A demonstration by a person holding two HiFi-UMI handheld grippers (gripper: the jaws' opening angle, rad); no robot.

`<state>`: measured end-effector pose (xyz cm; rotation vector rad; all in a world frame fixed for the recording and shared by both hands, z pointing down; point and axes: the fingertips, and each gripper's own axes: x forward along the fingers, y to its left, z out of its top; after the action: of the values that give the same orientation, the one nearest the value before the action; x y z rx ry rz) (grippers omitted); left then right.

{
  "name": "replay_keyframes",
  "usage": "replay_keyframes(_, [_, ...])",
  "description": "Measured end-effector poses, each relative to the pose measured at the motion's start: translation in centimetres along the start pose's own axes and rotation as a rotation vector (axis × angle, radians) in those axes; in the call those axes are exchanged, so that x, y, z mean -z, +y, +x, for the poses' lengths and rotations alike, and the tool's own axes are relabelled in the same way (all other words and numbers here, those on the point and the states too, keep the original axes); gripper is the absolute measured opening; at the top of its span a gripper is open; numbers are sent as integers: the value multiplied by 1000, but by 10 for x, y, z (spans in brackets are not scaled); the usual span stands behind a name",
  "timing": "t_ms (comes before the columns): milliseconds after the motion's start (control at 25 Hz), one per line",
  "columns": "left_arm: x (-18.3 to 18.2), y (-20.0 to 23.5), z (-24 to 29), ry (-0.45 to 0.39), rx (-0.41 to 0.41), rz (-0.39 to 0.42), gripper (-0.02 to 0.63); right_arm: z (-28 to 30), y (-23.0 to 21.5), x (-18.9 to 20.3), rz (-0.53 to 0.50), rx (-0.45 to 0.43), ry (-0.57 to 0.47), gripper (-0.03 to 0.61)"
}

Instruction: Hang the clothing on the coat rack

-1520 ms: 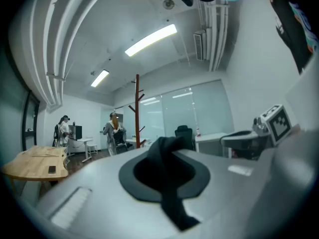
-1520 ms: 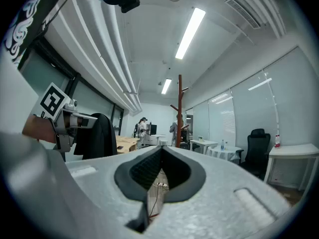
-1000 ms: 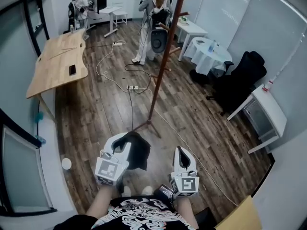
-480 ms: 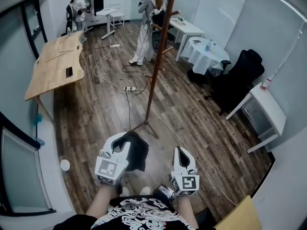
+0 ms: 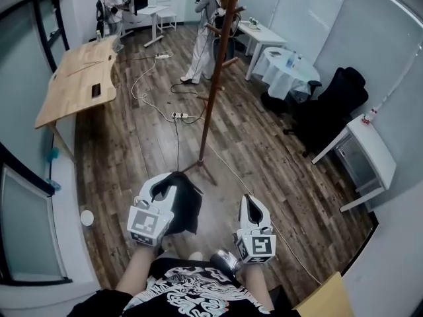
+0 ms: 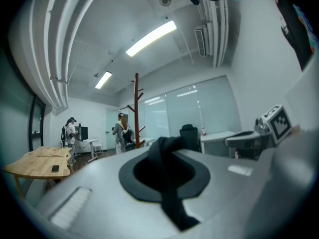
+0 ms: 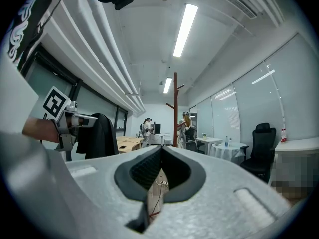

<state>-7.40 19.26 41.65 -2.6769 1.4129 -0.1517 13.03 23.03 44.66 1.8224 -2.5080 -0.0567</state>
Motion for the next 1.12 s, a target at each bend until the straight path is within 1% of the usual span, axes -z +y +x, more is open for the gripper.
replay_keyframes(240, [14, -3, 16, 29, 12, -7, -6, 11, -8, 8, 14, -10, 19, -2])
replay_keyframes(560, [14, 6, 57, 23, 46, -8, -6, 49, -19, 12, 16, -24, 48, -1])
replay_keyframes(640, [14, 7, 68, 17, 62, -21, -6, 62, -24, 11, 14, -24, 46, -2])
replay_keyframes(800, [21, 22, 88, 26, 68, -22, -6, 88, -30, 11, 15, -16, 48, -2])
replay_keyframes(1040, [19, 44, 131, 4, 93, -20, -6, 128, -40, 17, 18, -10, 58, -2])
replay_keyframes(1120, [20, 52, 144, 6, 94, -9, -6, 141, -43, 17, 25, -11, 49, -2])
